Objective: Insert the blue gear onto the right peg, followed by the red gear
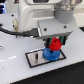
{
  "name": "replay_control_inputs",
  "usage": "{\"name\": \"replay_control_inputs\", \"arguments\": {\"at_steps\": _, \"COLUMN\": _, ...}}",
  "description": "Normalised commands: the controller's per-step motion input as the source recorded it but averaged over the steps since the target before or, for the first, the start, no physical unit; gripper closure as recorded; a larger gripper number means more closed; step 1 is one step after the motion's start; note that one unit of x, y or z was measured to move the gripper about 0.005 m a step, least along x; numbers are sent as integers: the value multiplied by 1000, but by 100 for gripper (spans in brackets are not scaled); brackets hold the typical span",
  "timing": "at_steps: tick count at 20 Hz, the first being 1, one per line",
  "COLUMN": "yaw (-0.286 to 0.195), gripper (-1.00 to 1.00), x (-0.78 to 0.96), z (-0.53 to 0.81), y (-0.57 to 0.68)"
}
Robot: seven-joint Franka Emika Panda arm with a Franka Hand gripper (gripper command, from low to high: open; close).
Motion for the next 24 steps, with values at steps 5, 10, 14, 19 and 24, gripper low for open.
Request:
{"name": "replay_control_inputs", "arguments": {"at_steps": 5, "yaw": 0, "gripper": 100, "x": 56, "z": -216, "y": -3}}
{"name": "replay_control_inputs", "arguments": {"at_steps": 10, "yaw": 0, "gripper": 100, "x": 25, "z": -292, "y": 2}}
{"name": "replay_control_inputs", "arguments": {"at_steps": 14, "yaw": 0, "gripper": 100, "x": -1, "z": -171, "y": 9}}
{"name": "replay_control_inputs", "arguments": {"at_steps": 19, "yaw": 0, "gripper": 100, "x": -68, "z": 195, "y": -44}}
{"name": "replay_control_inputs", "arguments": {"at_steps": 24, "yaw": 0, "gripper": 100, "x": 1, "z": 188, "y": -249}}
